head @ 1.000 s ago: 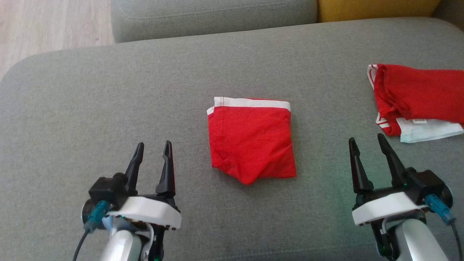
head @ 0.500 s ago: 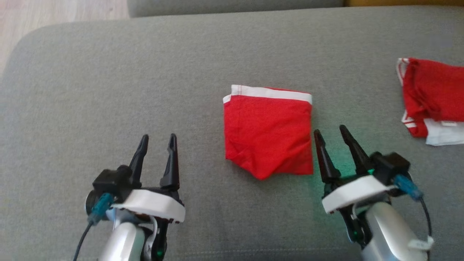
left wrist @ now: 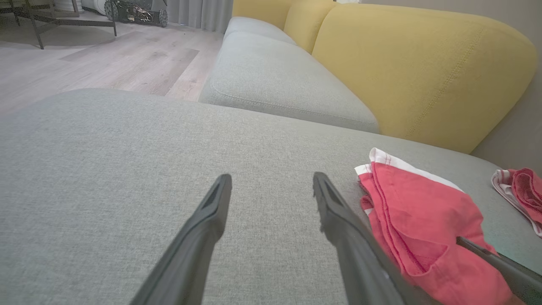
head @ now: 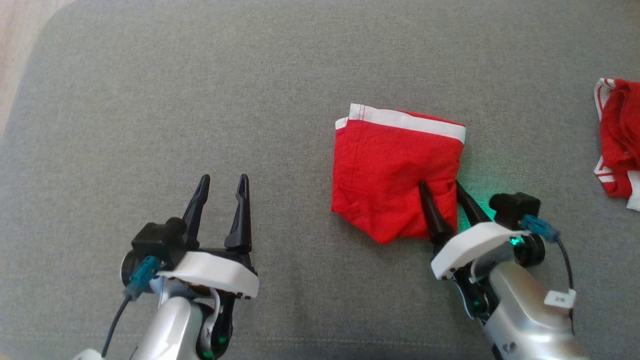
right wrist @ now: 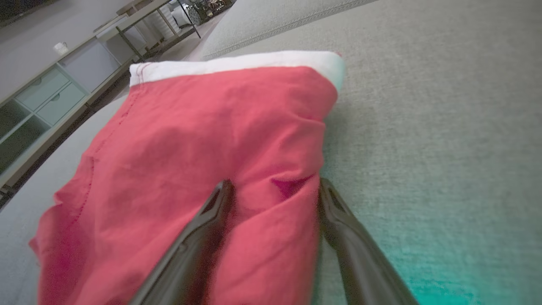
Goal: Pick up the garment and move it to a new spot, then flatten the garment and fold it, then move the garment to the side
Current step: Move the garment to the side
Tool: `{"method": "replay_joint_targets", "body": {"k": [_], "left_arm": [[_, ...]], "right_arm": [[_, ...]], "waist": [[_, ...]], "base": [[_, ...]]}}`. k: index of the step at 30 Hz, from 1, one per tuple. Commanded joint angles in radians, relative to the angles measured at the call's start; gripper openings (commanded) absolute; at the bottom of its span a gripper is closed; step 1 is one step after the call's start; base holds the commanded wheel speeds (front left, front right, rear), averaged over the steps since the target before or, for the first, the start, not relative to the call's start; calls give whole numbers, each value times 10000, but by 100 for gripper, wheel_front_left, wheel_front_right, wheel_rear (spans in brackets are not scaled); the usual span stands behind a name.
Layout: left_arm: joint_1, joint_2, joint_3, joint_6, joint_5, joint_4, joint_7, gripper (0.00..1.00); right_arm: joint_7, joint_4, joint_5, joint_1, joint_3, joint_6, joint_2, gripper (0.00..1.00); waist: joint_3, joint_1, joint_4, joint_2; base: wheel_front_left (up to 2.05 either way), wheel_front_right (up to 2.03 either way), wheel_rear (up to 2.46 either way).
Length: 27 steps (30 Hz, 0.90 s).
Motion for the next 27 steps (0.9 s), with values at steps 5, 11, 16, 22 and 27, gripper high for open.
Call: {"method": "replay_joint_targets", "body": {"k": [5, 11, 16, 22, 27], "left_arm": [[-485, 52, 241, -6, 154, -280, -122, 100], [-483, 52, 263, 45, 133, -300, -122, 100], [-362, 52, 336, 50, 143, -321, -122, 100], [-311, 52, 311, 2, 204, -339, -122, 100], [-345, 52, 368, -78, 364, -304, -122, 100]], "right_arm": [[-65, 697, -260, -822, 1154, -7, 55, 0], [-522, 1267, -1308, -1340, 1368, -7, -414, 0], [-664, 1062, -2908, -1631, 1444, -7, -1256, 0], [-680, -50, -4142, -1685, 1902, -7, -2588, 0], [-564, -860, -3957, -2184, 2159, -7, -4073, 0]], "waist": [[13, 0, -105, 0], [-196, 0, -399, 0], [-368, 0, -904, 0], [-348, 0, -1581, 0], [-112, 0, -2137, 0]], "base": [[0, 0, 0], [0, 0, 0], [0, 0, 0], [0, 0, 0], [0, 0, 0]]}}
